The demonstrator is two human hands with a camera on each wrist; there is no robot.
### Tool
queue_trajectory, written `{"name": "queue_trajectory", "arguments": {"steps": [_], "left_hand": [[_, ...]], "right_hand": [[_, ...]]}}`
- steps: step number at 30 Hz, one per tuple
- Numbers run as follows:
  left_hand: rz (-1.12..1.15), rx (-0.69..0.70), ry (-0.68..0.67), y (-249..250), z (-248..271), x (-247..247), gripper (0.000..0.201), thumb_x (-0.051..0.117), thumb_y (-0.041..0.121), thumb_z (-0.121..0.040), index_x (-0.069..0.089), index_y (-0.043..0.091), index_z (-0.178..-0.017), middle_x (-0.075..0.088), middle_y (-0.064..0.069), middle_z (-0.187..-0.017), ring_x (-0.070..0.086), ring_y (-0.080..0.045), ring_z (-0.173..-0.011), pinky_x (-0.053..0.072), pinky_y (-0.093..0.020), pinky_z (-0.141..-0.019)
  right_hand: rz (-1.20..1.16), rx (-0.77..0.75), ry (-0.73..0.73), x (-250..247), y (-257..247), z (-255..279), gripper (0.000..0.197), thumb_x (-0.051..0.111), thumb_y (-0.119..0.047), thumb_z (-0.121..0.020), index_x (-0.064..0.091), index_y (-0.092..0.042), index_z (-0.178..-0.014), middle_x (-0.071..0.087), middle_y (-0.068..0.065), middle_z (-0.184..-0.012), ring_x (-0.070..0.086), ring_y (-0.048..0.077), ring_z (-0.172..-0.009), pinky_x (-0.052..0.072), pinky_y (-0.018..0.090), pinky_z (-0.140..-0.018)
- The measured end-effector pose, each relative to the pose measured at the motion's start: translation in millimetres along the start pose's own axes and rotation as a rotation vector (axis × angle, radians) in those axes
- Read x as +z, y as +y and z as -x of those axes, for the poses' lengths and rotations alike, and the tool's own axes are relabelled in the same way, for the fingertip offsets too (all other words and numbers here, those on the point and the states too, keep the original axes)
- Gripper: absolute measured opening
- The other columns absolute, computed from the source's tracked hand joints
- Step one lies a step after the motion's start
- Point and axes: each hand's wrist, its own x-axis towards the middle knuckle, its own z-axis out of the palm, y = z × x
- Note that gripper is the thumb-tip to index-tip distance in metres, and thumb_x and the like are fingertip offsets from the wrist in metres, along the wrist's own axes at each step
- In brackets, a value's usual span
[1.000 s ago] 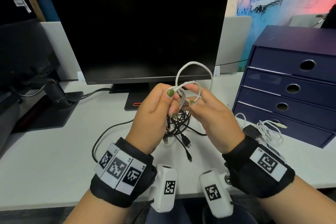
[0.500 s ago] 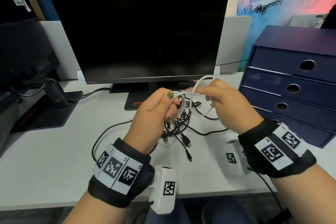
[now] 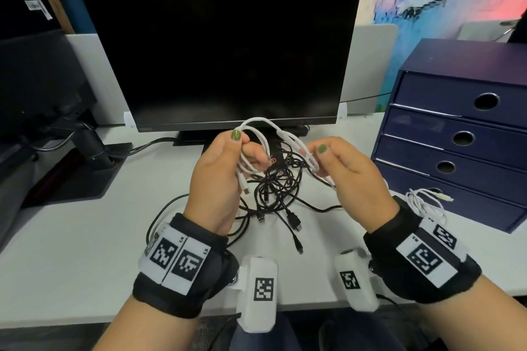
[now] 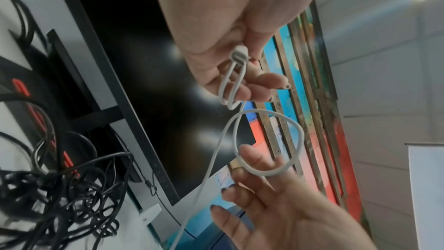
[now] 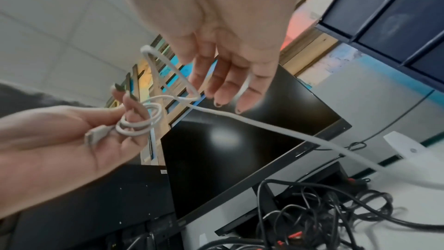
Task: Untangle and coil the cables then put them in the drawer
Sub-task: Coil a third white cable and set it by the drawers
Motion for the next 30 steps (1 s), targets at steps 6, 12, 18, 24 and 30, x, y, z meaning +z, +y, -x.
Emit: {"name": "queue_trajectory", "arguments": {"steps": [6,12,18,24,30], "left_hand": [[-0.142,0.034,-0.007,-3,1,5,0.027,0.031,0.020,-0.104,0.050,0.016,-0.085,0.063,0.001,-0.064,0.058,-0.019,-0.069,0.046,-0.038,-0.082],[-0.039,0.087,0.058,0,-3,-2,0.028,0.030,0.015,-0.104,0.050,0.012,-0.084,0.058,0.003,-0.060,0.056,-0.017,-0.065,0.047,-0.033,-0.075],[0.181,0.097,0.107,3,-2,-2,0.026,0.029,0.017,-0.104,0.048,0.012,-0.088,0.068,0.001,-0.066,0.066,-0.014,-0.068,0.051,-0.033,-0.080],[0.022,0.134,0.011,4,0,5,0.026,0.026,0.021,-0.105,0.048,0.013,-0.094,0.072,-0.010,-0.109,0.065,-0.027,-0.110,0.045,-0.043,-0.101],[-0.107,0.176,-0.002,-6,1,11,0.021,0.029,0.022,-0.105,0.048,0.012,-0.105,0.067,-0.008,-0.119,0.062,-0.022,-0.116,0.043,-0.044,-0.104]], "right_hand": [[-0.212,0.126,-0.190,5,-16,3,0.017,0.053,-0.019,-0.096,0.068,-0.025,-0.104,0.063,0.005,-0.102,0.068,0.021,-0.080,0.059,0.034,-0.076],[-0.075,0.180,-0.070,-2,-3,2,0.054,0.057,0.008,-0.085,0.045,-0.031,-0.121,0.066,-0.003,-0.096,0.068,0.016,-0.073,0.056,0.022,-0.068],[0.355,0.089,-0.018,-5,10,3,0.004,0.062,-0.029,-0.091,0.063,-0.028,-0.094,0.065,-0.001,-0.067,0.057,0.006,-0.053,0.049,0.022,-0.056],[-0.284,0.206,-0.306,-4,-1,12,0.036,0.045,0.011,-0.092,0.063,-0.014,-0.111,0.074,0.009,-0.092,0.071,0.028,-0.066,0.053,0.022,-0.068],[-0.172,0.036,-0.420,2,-8,17,0.003,0.063,-0.017,-0.089,0.065,-0.018,-0.090,0.069,0.004,-0.078,0.065,0.020,-0.070,0.054,0.035,-0.072]]}}
